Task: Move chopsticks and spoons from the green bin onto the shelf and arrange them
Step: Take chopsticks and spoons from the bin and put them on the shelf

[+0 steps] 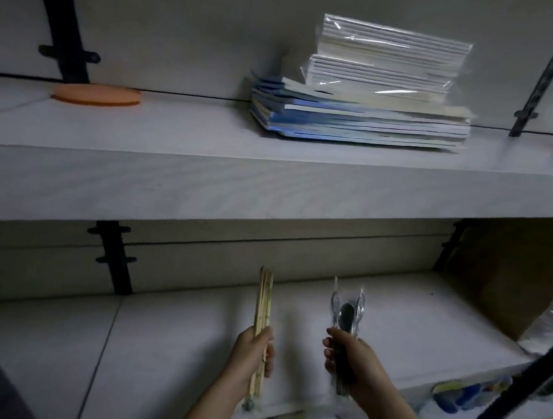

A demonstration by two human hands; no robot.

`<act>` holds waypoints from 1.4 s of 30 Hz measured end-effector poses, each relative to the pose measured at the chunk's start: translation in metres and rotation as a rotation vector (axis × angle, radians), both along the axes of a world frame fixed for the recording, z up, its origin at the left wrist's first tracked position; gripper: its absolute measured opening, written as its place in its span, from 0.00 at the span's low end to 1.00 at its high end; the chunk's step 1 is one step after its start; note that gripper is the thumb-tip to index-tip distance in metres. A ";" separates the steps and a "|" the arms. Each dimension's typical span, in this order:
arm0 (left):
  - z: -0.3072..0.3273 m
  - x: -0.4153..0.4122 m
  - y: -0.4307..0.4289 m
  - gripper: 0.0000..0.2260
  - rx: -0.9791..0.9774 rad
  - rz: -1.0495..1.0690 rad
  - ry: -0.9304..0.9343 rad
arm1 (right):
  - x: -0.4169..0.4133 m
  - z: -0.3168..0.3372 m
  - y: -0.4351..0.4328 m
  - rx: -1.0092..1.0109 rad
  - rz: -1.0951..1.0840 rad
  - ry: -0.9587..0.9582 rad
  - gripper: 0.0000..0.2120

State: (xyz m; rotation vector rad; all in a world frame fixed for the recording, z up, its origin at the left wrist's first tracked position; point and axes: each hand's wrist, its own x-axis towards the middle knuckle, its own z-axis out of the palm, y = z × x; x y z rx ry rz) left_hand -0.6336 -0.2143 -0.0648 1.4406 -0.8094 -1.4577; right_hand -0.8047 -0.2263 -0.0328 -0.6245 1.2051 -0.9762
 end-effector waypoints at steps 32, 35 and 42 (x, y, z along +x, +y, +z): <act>-0.040 -0.059 -0.078 0.13 0.026 0.108 -1.163 | -0.129 -0.039 -0.149 -0.310 0.353 1.159 0.31; -0.019 -0.041 -0.057 0.09 -0.084 0.044 -1.225 | -0.107 -0.019 -0.131 -0.585 0.443 1.187 0.22; 0.029 0.010 0.022 0.13 -0.115 0.163 -1.506 | 0.003 0.023 -0.073 -1.075 0.917 1.101 0.16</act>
